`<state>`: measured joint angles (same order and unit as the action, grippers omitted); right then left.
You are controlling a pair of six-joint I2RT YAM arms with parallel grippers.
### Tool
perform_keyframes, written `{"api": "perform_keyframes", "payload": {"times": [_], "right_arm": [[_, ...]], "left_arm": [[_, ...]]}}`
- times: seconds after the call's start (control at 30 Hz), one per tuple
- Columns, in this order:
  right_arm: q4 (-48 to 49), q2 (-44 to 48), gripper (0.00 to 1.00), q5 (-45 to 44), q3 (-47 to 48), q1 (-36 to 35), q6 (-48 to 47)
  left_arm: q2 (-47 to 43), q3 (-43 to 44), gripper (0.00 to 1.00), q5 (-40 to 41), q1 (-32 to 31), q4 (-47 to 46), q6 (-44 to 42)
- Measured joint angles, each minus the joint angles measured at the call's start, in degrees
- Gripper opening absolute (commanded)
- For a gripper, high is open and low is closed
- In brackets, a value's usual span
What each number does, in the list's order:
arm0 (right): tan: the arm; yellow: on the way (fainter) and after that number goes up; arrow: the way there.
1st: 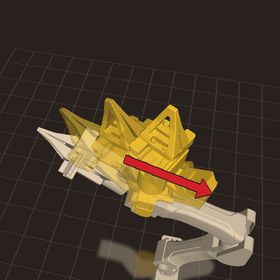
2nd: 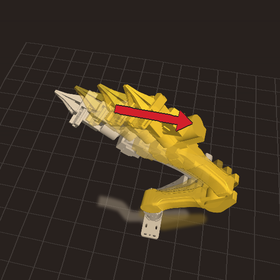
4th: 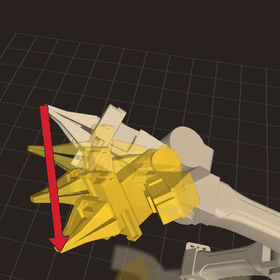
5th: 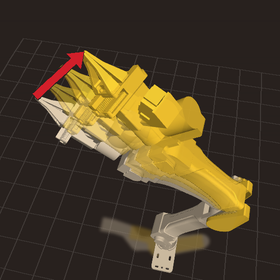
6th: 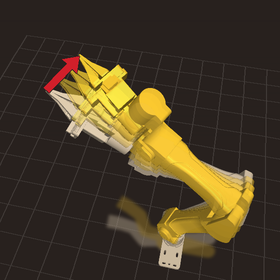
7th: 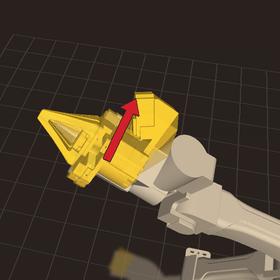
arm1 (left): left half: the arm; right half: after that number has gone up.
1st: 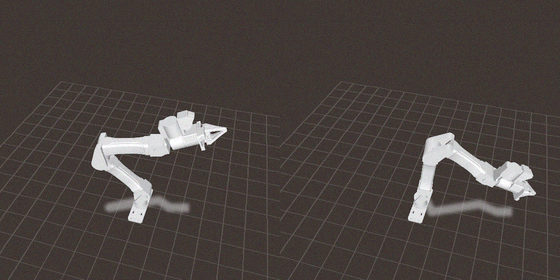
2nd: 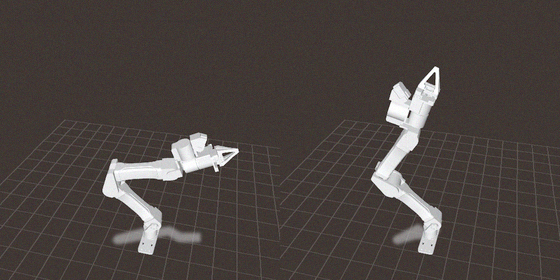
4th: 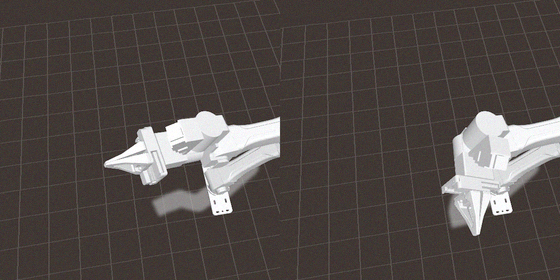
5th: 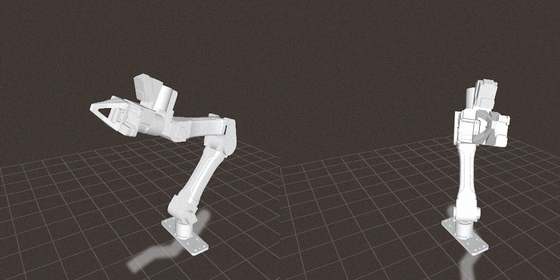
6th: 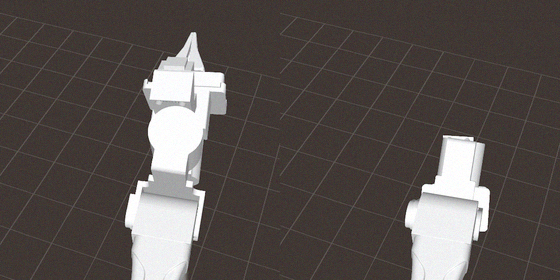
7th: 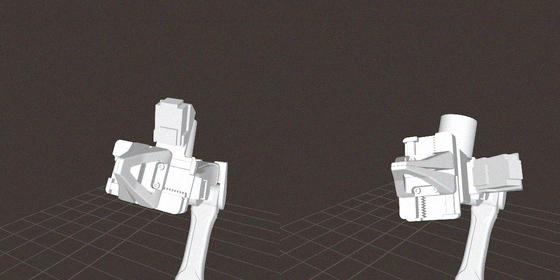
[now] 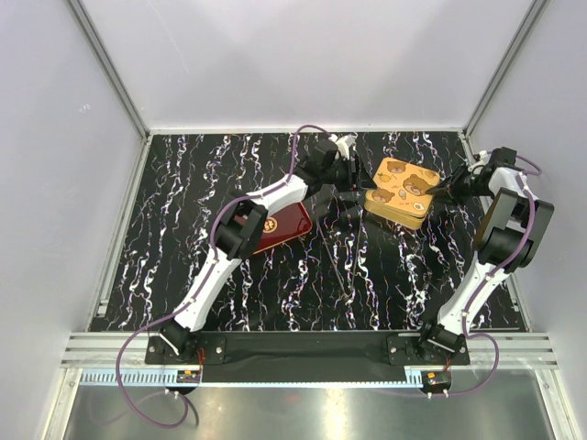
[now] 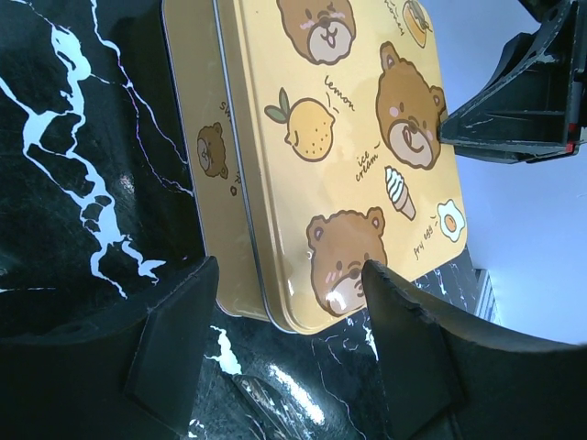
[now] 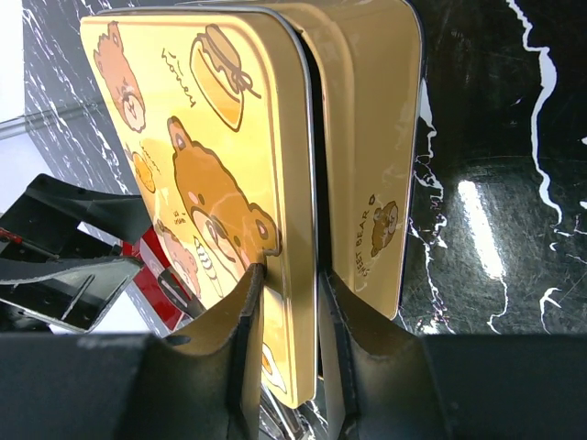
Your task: Pack the chocolate
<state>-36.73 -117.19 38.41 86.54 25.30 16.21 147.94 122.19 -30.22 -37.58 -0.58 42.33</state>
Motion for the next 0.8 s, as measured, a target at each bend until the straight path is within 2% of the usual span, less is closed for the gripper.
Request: {"api": "perform_keyframes", "payload": {"times": [0.37, 0.4, 0.53, 0.8], "right_arm": [[0.02, 1.01, 0.34, -2.89, -0.76, -0.07, -0.11], [0.04, 1.09, 0.34, -3.15, -0.83, -0.07, -0.15], [0.66, 1.55, 0.21, -3.85, -1.40, -0.02, -0.17], [1.36, 2.86, 0.21, -5.66, -2.23, -0.02, -0.11]], "left_arm": [[1.09, 0.07, 0.69, 0.07, -0.33, -1.57, 1.31], [1.20, 0.07, 0.69, 0.09, -0.37, -1.77, 1.36], [1.53, 0.07, 0.69, 0.09, -0.48, -2.69, 1.95], [1.95, 0.81, 0.69, 0.28, -1.03, -5.38, 3.37]]}}
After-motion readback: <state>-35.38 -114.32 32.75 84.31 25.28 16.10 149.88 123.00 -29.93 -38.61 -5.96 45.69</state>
